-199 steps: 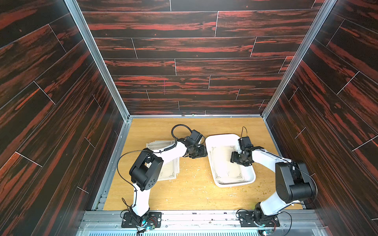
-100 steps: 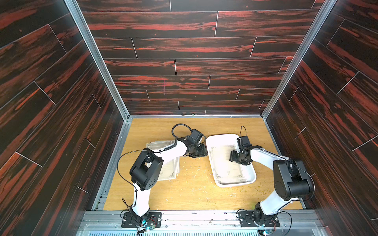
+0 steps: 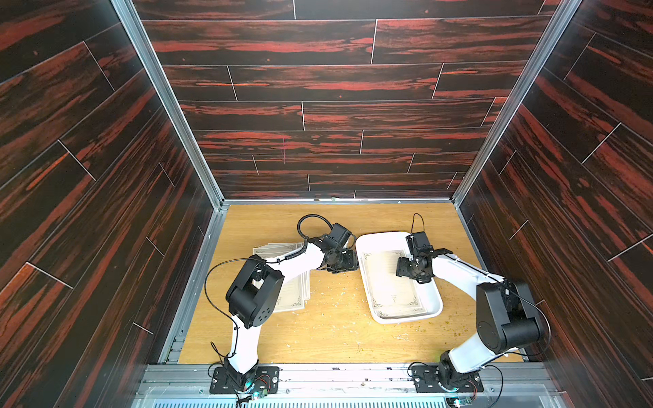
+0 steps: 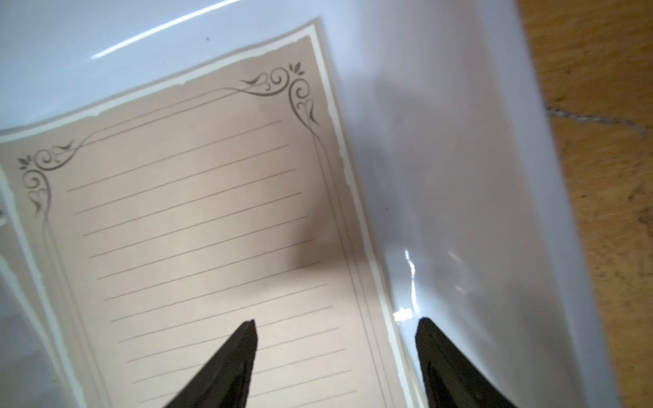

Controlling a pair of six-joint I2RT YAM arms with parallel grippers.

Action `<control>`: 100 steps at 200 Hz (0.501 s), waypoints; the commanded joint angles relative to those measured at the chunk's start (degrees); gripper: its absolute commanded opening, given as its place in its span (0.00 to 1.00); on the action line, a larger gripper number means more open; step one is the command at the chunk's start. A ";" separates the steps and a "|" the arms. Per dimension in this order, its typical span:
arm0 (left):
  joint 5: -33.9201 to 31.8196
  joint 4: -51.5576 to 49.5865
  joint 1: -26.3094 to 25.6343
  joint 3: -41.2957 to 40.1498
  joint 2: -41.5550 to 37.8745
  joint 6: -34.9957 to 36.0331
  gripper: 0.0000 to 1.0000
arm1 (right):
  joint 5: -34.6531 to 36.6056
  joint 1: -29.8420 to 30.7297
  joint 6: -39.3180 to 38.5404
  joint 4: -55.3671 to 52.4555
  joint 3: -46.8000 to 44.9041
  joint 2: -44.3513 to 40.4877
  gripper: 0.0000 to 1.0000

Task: Take out the stationery paper from the storage box
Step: Pick up the stationery paper from the storage box.

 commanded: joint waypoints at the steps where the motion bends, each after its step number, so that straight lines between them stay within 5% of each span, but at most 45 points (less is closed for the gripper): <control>1: -0.63 -1.77 -0.26 1.61 0.22 0.37 0.55 | 3.99 0.07 -1.17 -2.30 1.41 1.79 0.77; 100: 0.06 -1.64 -0.26 1.60 -0.09 -0.10 0.56 | -1.58 0.02 0.44 0.11 2.41 7.06 0.79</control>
